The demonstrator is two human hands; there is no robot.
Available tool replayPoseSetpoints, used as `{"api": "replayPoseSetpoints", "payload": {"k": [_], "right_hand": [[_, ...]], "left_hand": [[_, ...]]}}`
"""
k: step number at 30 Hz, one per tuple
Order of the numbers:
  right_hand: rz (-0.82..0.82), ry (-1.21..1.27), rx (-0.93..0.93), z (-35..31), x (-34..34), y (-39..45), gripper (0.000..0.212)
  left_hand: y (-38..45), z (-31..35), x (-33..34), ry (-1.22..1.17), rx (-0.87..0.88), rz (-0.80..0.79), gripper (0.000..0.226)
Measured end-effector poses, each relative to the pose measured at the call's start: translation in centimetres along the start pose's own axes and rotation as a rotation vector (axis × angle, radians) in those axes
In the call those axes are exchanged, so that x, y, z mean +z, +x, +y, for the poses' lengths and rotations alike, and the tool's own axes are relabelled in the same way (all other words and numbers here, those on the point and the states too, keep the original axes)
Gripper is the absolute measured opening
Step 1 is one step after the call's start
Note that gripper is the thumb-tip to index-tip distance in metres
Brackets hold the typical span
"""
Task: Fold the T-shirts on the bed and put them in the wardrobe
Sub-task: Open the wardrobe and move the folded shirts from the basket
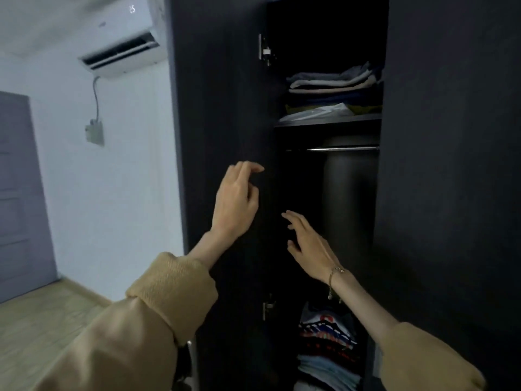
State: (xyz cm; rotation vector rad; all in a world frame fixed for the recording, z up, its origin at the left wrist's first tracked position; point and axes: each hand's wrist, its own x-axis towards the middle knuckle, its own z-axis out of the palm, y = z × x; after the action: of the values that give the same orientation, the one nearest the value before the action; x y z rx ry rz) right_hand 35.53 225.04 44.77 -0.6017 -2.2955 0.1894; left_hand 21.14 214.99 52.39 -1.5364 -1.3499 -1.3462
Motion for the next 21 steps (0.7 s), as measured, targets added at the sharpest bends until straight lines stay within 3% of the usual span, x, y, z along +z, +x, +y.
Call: {"api": "replayPoseSetpoints", "payload": {"k": [7,9,11,14,16,21], "right_hand": [[0.042,0.225,-0.036,-9.4,5.7,2.2,0.062],[0.060,0.240,-0.041,-11.3,6.7,2.6,0.065],[0.063,0.222,-0.047,-13.3,7.6,3.3,0.068],[0.073,0.166,-0.047,-15.5,8.4,4.4,0.074],[0.123,0.079,-0.020,-16.3,8.9,5.0,0.078],[0.287,-0.070,0.011,-17.3,9.7,6.2,0.079]], "left_hand": [[3.2,-5.6,-7.9,0.237,0.161,0.143,0.044],[3.8,-7.5,-8.7,0.334,0.126,0.162,0.046],[4.3,-9.1,-9.6,0.207,0.030,0.096,0.051],[5.0,-9.9,-10.6,-0.201,-0.149,-0.121,0.063],[5.3,-9.9,-10.9,-0.276,-0.185,-0.216,0.060],[5.7,-10.9,-9.9,-0.386,-0.188,-0.202,0.065]]}}
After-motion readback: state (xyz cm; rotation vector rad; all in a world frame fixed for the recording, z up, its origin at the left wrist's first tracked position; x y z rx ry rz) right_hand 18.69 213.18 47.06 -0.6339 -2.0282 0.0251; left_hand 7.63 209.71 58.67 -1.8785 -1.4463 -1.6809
